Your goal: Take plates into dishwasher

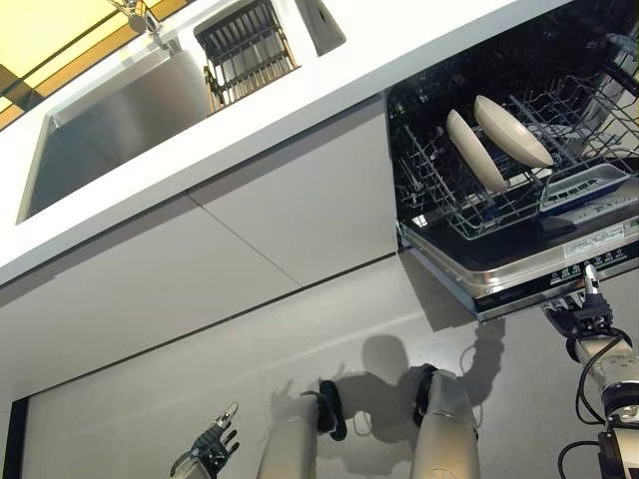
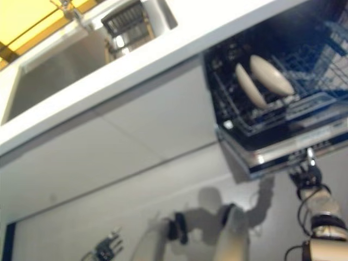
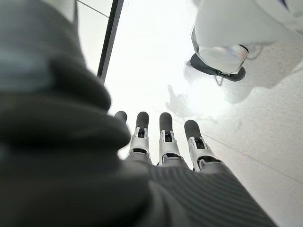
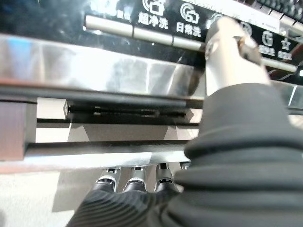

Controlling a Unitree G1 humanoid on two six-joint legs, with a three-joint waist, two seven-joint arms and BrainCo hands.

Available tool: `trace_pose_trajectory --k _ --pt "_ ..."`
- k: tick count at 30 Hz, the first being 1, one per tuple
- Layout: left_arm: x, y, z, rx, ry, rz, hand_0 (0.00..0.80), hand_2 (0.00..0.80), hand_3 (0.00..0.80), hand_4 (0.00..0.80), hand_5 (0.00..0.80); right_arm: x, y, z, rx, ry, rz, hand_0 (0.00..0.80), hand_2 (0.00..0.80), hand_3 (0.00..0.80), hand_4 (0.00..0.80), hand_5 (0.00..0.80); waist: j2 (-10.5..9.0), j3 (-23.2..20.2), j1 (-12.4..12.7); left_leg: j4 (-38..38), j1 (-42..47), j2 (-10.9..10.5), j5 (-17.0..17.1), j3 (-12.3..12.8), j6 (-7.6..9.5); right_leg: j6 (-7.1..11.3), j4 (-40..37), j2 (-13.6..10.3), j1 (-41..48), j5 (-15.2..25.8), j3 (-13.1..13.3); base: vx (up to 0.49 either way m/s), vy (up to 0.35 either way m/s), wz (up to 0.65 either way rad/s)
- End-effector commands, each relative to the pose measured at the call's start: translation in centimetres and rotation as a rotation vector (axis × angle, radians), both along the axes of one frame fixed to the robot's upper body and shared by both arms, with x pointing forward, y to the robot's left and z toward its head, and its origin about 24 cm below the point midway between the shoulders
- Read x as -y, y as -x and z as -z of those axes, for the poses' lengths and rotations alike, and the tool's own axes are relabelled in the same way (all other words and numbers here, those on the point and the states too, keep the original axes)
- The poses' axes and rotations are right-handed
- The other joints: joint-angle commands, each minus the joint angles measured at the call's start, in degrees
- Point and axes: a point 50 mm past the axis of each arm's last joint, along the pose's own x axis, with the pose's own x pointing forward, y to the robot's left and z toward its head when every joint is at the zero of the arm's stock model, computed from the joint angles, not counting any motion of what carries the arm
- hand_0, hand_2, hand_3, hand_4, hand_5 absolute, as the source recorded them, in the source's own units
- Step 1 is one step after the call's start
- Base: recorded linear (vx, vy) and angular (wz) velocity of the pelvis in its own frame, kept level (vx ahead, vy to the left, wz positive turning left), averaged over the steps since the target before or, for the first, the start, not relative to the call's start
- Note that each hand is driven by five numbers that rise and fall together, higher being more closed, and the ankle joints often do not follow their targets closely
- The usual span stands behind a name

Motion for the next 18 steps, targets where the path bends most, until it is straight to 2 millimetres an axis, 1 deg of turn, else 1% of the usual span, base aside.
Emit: trace_pose_trajectory --k 1,7,14,18 --pt "-2.1 0.5 -0.6 -0.003 -0.076 0.056 0.0 0.0 0.0 0.0 0.0 -3.9 -6.8 -17.8 0.66 0.123 -0.193 0.0 0.0 0.0 0.0 0.0 -2.71 -3.26 5.24 4.13 0.88 -1.03 2.54 2.74 3.36 -1.6 -1.18 1.19 8.17 -2.7 1.27 0.028 -0.014 0.11" --pt "-2.6 0.8 -0.7 -0.016 -0.092 0.056 0.0 0.0 0.0 0.0 0.0 -3.8 -6.8 -17.6 0.67 0.099 -0.184 0.0 0.0 0.0 0.0 0.0 -3.24 -3.23 5.86 2.76 2.24 -0.61 3.55 2.08 2.79 -1.35 -3.63 1.97 10.97 -1.77 0.19 0.017 -0.019 0.11" --pt "-3.0 1.0 -0.8 -0.021 -0.11 0.06 0.0 0.0 0.0 0.0 0.0 -4.1 -7.0 -16.6 0.645 0.086 -0.18 0.0 0.0 0.0 0.0 0.0 -4.08 -3.23 6.41 2.62 2.7 0.04 3.86 1.83 2.53 -1.3 -5.3 2.71 12.8 -1.07 -0.56 -0.008 -0.012 0.12" --pt "-3.2 1.0 -0.8 -0.025 -0.119 0.065 0.0 0.0 0.0 0.0 0.0 -3.7 -6.9 -15.1 0.565 0.089 -0.163 0.0 0.0 0.0 0.0 0.0 -4.82 -3.62 6.53 1.28 3.83 0.85 4.28 2.1 2.08 -1.0 -7.96 3.45 14.89 -0.07 -1.1 0.008 -0.015 0.14"
